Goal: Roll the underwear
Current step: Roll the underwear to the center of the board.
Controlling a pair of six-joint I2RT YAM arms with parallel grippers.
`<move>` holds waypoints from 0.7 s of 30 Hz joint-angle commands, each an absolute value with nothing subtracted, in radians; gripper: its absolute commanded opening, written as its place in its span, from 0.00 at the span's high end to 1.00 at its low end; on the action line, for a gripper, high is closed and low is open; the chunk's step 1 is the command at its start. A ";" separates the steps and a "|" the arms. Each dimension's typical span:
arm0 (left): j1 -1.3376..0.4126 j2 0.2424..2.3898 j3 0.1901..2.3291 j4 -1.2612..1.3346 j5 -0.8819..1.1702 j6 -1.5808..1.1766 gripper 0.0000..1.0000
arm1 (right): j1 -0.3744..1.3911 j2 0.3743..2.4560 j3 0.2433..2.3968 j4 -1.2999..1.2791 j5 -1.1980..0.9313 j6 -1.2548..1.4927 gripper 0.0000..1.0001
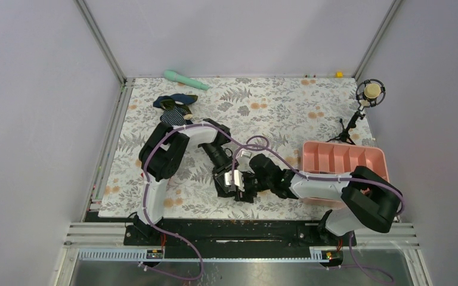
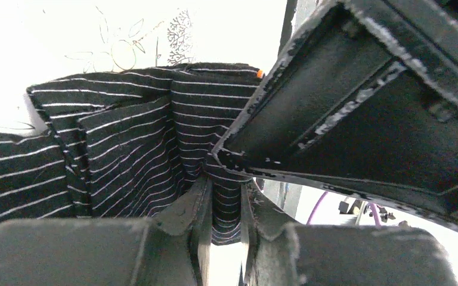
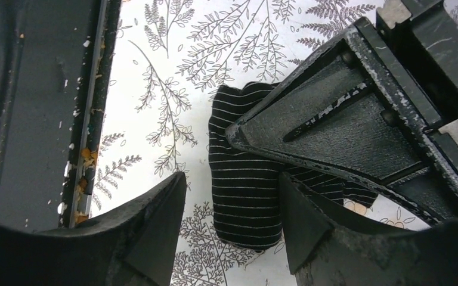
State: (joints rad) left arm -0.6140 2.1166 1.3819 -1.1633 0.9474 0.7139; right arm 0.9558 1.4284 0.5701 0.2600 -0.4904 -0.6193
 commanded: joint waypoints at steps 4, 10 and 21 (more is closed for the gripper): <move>-0.585 2.128 1.412 -1.194 0.996 0.751 0.98 | 0.973 1.519 0.616 0.324 -0.435 -0.598 0.46; -0.514 2.093 1.417 -1.122 1.049 0.568 0.81 | 0.971 1.568 0.671 0.236 -0.438 -0.567 0.91; -0.303 1.598 1.123 -0.478 0.672 -0.100 0.56 | 0.887 1.672 0.782 0.057 -0.632 -0.271 1.00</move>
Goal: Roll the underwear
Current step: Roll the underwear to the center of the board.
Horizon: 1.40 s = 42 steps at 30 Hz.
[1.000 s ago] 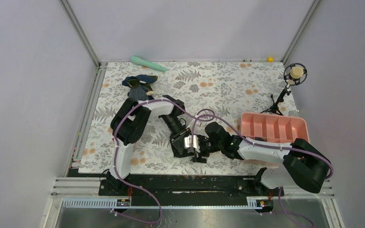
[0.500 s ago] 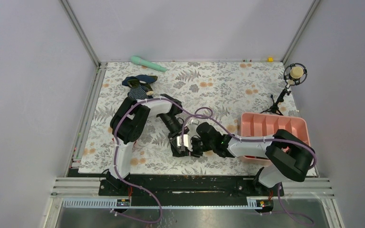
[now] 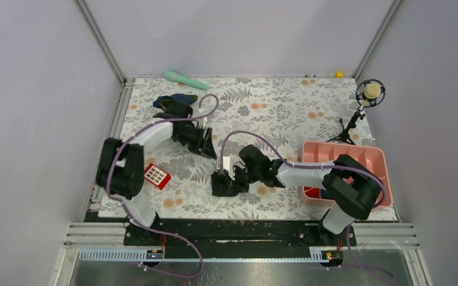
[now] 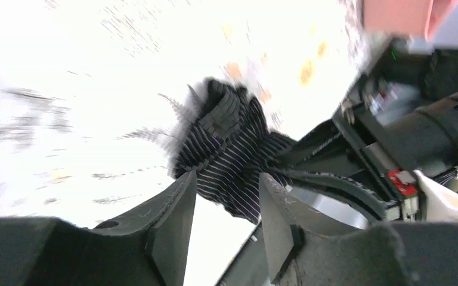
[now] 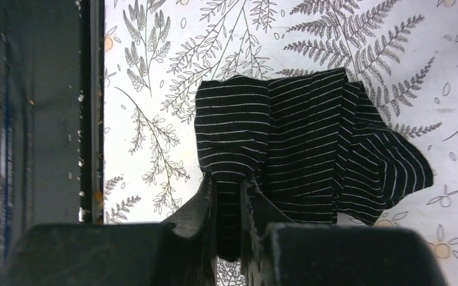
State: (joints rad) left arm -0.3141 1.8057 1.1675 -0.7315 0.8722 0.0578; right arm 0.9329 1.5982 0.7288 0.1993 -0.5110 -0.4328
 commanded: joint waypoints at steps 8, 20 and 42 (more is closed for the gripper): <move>-0.466 1.092 0.736 -0.218 0.353 0.073 0.49 | 0.705 1.917 0.993 -0.145 -0.781 -0.057 1.00; -0.848 0.969 0.436 -0.020 0.261 0.842 0.47 | 0.661 2.197 1.151 -0.438 -0.916 -0.112 1.00; -0.952 1.242 0.623 -0.286 0.309 0.817 0.55 | 0.648 2.285 1.230 -0.509 -0.943 -0.128 1.00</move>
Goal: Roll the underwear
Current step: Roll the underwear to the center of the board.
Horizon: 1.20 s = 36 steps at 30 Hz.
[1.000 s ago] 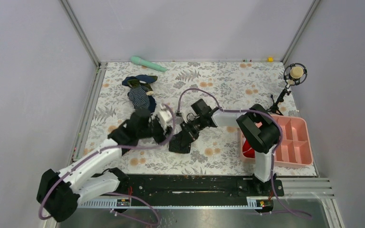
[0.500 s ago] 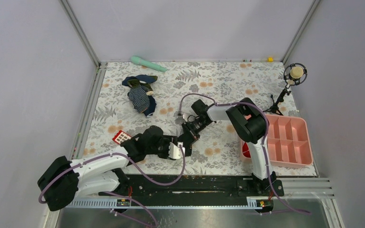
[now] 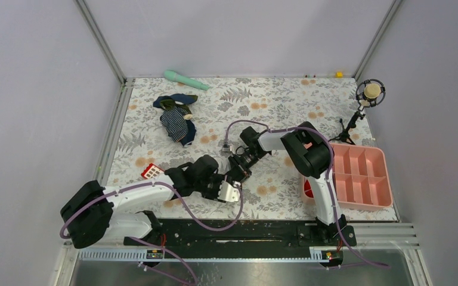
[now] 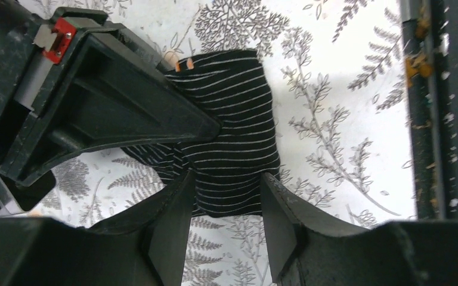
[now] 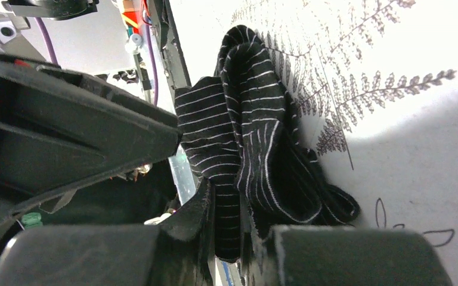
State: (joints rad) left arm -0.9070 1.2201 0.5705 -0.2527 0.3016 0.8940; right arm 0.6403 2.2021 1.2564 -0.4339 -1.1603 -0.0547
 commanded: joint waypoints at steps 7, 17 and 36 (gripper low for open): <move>-0.997 1.382 0.725 -0.362 0.163 0.582 0.55 | 0.643 2.289 1.233 -0.511 -0.947 -0.129 1.00; -1.050 1.478 0.660 -0.359 0.080 0.632 0.53 | 0.640 2.289 1.232 -0.512 -0.949 -0.128 1.00; -1.058 1.739 0.881 -0.644 0.284 0.544 1.00 | 0.592 2.029 1.266 -0.515 -0.867 -0.024 0.01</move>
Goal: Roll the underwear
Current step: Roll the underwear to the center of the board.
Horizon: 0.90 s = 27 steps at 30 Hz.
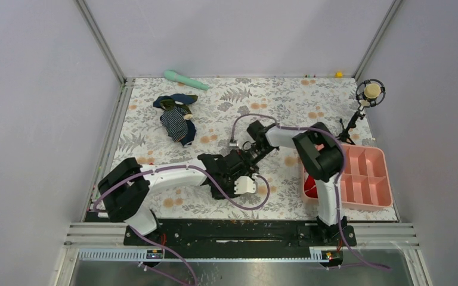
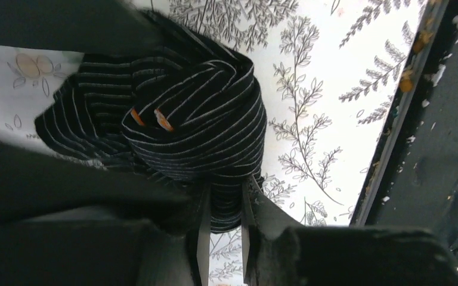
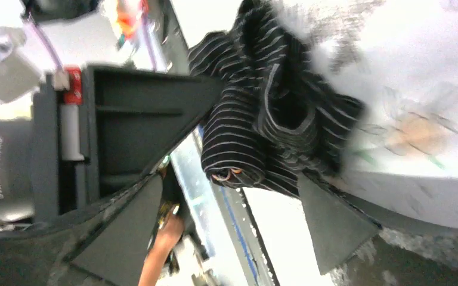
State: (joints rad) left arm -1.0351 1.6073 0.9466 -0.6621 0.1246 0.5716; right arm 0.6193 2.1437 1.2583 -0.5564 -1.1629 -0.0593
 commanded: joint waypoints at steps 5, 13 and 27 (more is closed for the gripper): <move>-1.059 1.760 0.898 -0.660 0.292 0.552 1.00 | 0.510 1.882 1.385 -0.541 -0.809 -0.035 0.01; -1.058 1.846 1.003 -0.788 0.378 0.600 1.00 | 0.420 1.421 1.264 -0.221 -0.587 -0.048 0.01; -0.973 2.045 1.282 -1.041 0.652 0.677 1.00 | 0.479 0.682 0.836 -0.230 -0.597 -0.480 0.01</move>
